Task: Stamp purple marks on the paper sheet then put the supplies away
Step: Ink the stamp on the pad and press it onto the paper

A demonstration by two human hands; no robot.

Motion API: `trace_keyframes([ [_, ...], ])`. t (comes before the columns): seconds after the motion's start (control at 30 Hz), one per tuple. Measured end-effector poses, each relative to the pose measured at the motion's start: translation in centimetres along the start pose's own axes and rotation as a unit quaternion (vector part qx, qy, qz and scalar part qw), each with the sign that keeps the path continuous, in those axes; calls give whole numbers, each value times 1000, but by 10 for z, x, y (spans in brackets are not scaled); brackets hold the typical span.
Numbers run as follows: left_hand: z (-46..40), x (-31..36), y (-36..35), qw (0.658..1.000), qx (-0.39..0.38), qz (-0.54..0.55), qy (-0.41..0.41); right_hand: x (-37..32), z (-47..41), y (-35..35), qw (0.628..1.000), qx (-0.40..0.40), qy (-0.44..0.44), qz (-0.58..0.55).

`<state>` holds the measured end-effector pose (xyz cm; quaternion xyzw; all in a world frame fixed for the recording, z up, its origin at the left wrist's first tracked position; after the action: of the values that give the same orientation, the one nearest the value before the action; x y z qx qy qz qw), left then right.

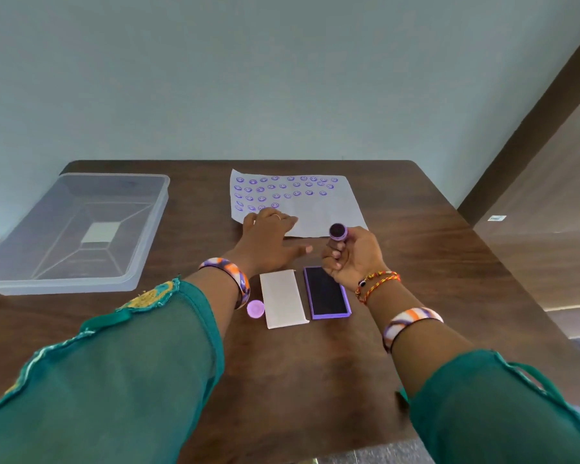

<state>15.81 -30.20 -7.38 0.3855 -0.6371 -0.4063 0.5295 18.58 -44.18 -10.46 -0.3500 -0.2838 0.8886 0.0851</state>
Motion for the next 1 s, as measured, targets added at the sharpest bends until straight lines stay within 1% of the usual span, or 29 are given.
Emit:
trace_keyframes([
  [0.07, -8, -9, 4, 1000, 15, -5, 4, -2, -10, -8, 1000, -18, -4, -5],
  [0.17, -22, -23, 7, 1000, 18, 2, 13, -8, -27, -19, 999, -29, -14, -14],
  [0.33, -54, -49, 6, 1000, 0, -23, 20, -16, -60, -30, 999, -20, -27, -15],
  [0.5, -79, -76, 4, 998, -17, -25, 59, -24, -91, -37, 1000, -6, -29, -6],
  [0.6, -87, -92, -6, 995, -40, -4, 87, -31, -102, -43, 997, 43, -13, 57],
  [0.67, -86, -103, -18, 992, -65, 12, 104, -39, -111, -47, 986, 94, 23, 133],
  [0.7, -83, -108, -26, 990, -76, 22, 114, -44, -116, -50, 975, 113, 52, 187],
  [0.73, -79, -111, -33, 988, -81, 35, 124, -49, -121, -54, 952, 128, 86, 262],
  [0.77, -76, -114, -38, 987, -80, 47, 132, -54, -126, -58, 918, 140, 123, 351],
  [0.83, -73, -117, -43, 986, -72, 62, 137, -60, -132, -67, 827, 161, 180, 507],
  [0.97, -75, -116, -42, 985, -80, 60, 141, -62, -140, -82, 651, 169, 222, 705],
  [1.0, -75, -116, -41, 985, -82, 58, 140, -61, -142, -85, 616, 173, 224, 735],
])
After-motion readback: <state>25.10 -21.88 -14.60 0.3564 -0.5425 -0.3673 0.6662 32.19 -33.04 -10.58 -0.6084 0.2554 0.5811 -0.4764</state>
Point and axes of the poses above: each hand's wrist, its own z-axis away from the middle knuckle, its own y-axis out of the back of the hand, x = y × z, the point moved 5 cm from there along -z, towards the middle knuckle, and after that the axes turned 9 degrees about -y, right-handed, at the moved point
